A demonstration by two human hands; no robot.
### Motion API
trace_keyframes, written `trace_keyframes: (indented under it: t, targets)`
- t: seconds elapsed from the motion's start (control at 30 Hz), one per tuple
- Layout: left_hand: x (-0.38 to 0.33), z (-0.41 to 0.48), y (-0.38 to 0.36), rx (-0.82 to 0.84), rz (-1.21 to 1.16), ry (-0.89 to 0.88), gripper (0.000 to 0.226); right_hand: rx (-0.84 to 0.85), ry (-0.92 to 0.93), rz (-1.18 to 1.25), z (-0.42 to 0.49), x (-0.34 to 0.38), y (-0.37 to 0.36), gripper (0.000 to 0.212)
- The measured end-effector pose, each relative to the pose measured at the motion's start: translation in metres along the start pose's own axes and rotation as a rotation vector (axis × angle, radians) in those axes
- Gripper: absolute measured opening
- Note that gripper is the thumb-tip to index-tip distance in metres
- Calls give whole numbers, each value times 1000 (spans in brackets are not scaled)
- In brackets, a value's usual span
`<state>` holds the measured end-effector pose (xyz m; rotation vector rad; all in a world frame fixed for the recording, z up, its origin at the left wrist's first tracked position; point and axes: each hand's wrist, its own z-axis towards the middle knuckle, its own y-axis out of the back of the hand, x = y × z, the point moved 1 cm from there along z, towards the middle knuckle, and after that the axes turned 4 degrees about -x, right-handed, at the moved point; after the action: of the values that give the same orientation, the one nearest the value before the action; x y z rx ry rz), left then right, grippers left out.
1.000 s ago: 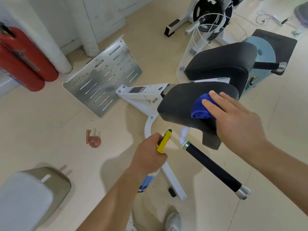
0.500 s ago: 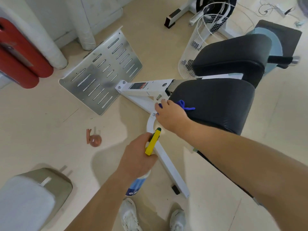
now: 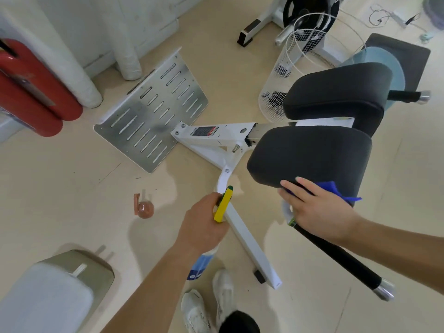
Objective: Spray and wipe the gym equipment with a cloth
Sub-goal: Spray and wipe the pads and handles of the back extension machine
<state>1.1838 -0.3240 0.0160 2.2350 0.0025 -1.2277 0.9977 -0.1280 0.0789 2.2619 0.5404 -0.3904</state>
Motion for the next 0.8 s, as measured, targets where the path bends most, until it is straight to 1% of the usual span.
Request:
trace_keyframes:
  t: [0.1, 0.2, 0.3, 0.37, 0.43, 0.47, 0.57, 0.63, 0.7, 0.8]
  targets:
    - [4, 12, 1, -33, -35, 12, 30, -8, -5, 55, 53, -3, 25, 31]
    - [7, 27, 4, -55, -25, 18, 33, -14, -46, 161, 98, -8, 35, 32]
    - [0, 46, 10, -17, 14, 44, 36, -38, -120, 325, 122, -20, 37, 30]
    - [-6, 57, 13, 47, 60, 64, 35, -64, -175, 488, 124, -27, 38, 37]
    - [-13, 71, 15, 96, 95, 72, 35, -99, -255, 674, 123, -43, 36, 44]
    - [-16, 77, 15, 111, 114, 70, 36, -125, -309, 738, 122, -56, 35, 44]
    - [-21, 93, 15, 162, 165, 58, 38, -207, -515, 925, 118, -108, 24, 37]
    - [-23, 102, 14, 183, 161, 53, 37, -290, -631, 1055, 117, -138, 15, 33]
    - [-26, 109, 15, 209, 149, 40, 36, -346, -703, 1104, 118, -158, 12, 32]
    - [-27, 117, 18, 302, 124, 14, 35, -341, -773, 1135, 124, -177, 16, 30]
